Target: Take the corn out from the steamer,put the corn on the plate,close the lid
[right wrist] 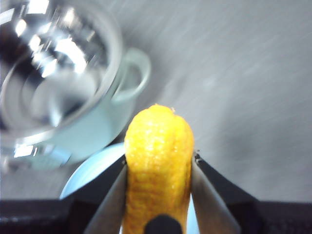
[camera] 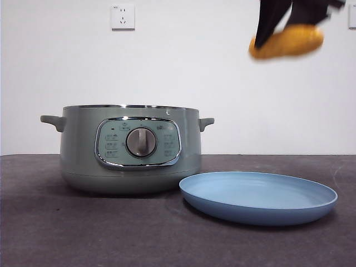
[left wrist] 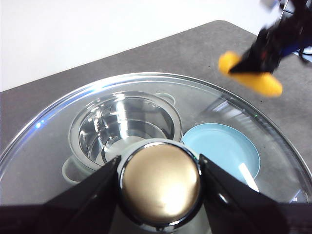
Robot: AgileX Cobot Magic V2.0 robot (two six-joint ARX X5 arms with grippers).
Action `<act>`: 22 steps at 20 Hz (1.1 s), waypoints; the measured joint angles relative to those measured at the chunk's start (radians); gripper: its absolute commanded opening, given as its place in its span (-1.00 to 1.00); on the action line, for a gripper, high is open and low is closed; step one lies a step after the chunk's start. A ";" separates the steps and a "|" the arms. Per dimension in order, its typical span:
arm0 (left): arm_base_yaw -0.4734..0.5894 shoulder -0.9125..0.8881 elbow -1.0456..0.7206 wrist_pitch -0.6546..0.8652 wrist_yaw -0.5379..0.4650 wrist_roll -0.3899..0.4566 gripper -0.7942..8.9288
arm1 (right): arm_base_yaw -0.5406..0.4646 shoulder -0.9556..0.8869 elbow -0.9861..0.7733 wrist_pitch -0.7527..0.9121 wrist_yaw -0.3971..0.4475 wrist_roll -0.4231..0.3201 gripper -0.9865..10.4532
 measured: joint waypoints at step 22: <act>0.000 0.019 0.000 0.000 0.000 0.000 -0.85 | 0.039 0.278 -0.484 0.645 -0.095 0.103 -0.85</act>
